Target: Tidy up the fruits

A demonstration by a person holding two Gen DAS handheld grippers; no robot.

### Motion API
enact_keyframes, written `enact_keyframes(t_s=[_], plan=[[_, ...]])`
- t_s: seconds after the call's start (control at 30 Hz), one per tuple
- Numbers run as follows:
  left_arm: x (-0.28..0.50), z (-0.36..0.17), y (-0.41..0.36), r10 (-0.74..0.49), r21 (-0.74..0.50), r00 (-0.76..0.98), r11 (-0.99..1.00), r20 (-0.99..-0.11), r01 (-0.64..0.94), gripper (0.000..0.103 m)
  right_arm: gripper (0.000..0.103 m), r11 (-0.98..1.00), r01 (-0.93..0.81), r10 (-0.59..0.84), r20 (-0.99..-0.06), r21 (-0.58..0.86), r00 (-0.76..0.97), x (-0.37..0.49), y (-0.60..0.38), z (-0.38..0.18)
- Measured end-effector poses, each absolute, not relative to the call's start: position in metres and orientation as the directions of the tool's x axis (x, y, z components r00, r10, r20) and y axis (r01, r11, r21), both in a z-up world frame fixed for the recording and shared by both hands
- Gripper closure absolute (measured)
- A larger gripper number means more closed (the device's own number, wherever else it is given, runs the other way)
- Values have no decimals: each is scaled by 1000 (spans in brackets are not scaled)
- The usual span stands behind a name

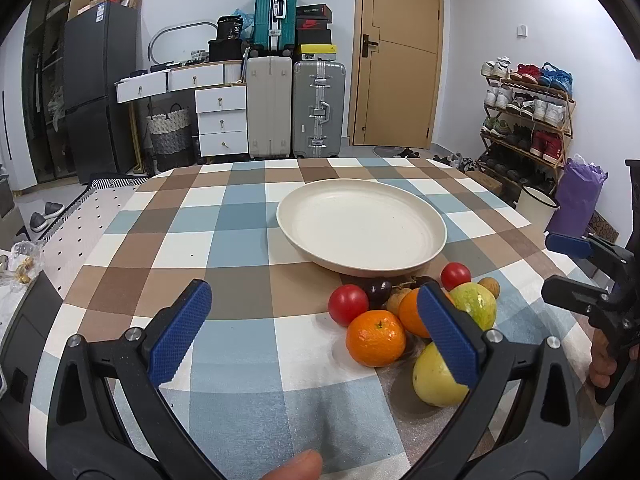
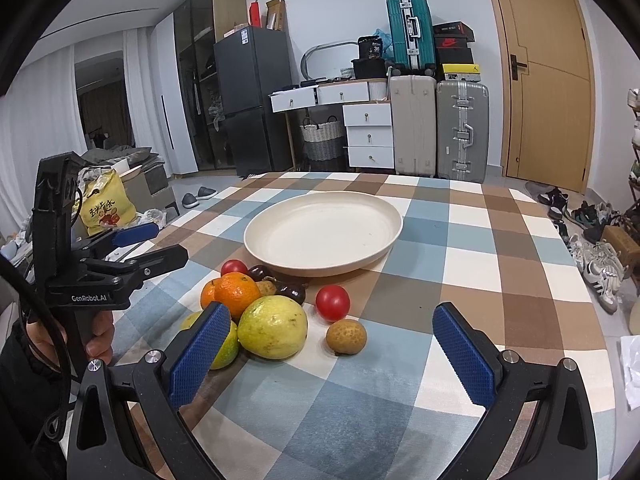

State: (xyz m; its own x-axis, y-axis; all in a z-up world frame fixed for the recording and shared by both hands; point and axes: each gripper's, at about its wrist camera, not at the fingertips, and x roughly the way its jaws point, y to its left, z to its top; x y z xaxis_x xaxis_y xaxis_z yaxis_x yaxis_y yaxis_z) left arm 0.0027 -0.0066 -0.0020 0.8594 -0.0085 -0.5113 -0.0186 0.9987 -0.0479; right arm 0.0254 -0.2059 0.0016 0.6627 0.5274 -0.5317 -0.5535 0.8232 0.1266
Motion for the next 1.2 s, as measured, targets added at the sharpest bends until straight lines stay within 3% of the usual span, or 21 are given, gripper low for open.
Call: enact_keyframes(t_s=[0.57, 1.2], plan=[[5, -4, -5, 0, -48, 851, 998, -525, -30, 1, 0, 844, -526, 482, -580, 106, 657, 31, -199, -2], [13, -8, -1, -83, -100, 816, 995, -572, 32, 1, 1, 850, -515, 427, -720, 113, 547, 61, -189, -19]])
